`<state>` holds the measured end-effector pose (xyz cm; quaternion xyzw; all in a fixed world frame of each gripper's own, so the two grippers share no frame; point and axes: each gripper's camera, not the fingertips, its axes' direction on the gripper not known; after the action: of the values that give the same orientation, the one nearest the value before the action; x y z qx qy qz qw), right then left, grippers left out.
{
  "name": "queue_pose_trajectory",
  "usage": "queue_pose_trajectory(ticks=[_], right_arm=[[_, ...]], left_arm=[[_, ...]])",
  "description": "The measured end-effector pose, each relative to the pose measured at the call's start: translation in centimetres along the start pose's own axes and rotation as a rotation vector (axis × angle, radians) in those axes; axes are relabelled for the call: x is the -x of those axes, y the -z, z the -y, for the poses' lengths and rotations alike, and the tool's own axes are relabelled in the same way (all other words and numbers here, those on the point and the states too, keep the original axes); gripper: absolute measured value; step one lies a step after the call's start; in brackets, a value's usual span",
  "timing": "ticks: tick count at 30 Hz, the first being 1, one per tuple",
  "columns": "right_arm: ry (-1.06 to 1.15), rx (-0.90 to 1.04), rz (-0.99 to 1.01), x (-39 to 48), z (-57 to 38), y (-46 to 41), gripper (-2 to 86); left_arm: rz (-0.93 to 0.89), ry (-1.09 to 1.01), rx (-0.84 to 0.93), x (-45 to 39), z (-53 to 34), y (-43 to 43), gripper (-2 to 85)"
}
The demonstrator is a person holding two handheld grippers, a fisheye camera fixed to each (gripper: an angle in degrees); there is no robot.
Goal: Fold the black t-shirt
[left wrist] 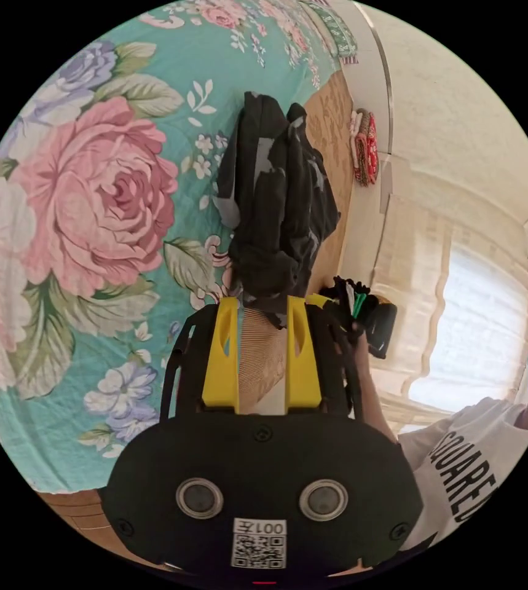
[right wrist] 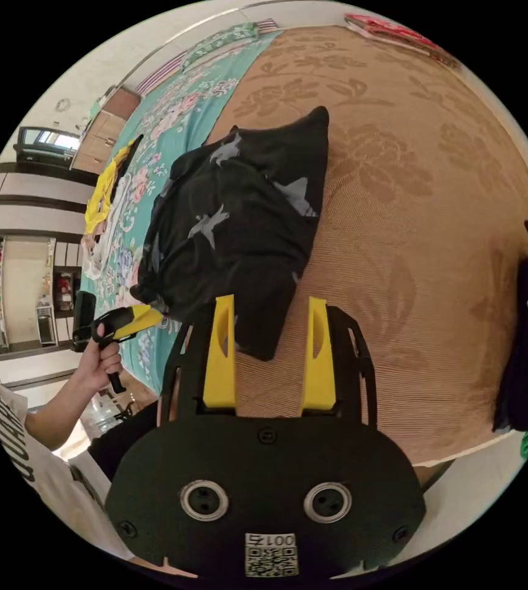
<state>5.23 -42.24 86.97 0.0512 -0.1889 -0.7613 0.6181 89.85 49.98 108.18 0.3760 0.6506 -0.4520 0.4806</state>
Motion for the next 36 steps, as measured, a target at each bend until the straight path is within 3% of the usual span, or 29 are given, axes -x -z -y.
queue_pose_trajectory(ticks=[7,12,14,18,23,27,30,32,36], right_arm=[[-0.156,-0.015,0.149,-2.0,0.4,-3.0,6.6],[-0.199,-0.237,0.766,-4.8,-1.5,2.6,2.6],[-0.188,-0.23,0.776,-5.3,-1.8,4.1,1.6],[-0.16,-0.191,0.865,-6.2,-2.2,5.9,0.3],[-0.11,-0.235,0.773,-8.4,-2.4,8.7,-0.1],[-0.117,-0.21,0.891,-10.2,-2.2,8.2,-0.1],[-0.086,-0.141,0.834,-9.6,-2.8,7.8,-0.1],[-0.097,-0.138,0.823,-9.8,-3.5,7.7,-0.1],[-0.141,-0.155,0.849,-11.1,-4.4,7.3,-0.1]], left_arm=[[-0.093,0.062,0.04,-1.5,1.3,4.9,11.3],[-0.375,0.216,0.036,-1.1,0.3,6.5,19.4],[-0.609,0.29,-0.106,-1.0,0.1,8.0,21.0],[-0.748,0.322,-0.179,-2.3,0.6,9.4,17.9],[-0.927,0.38,-0.329,-3.2,-0.4,13.7,14.4],[-0.888,0.37,-0.333,-3.2,-0.7,16.4,18.8],[-0.9,0.413,-0.393,-3.0,-0.6,17.3,17.0],[-0.872,0.455,-0.441,-3.0,-0.8,17.7,4.2],[-0.847,0.499,-0.487,-3.9,-1.6,18.4,-0.3]])
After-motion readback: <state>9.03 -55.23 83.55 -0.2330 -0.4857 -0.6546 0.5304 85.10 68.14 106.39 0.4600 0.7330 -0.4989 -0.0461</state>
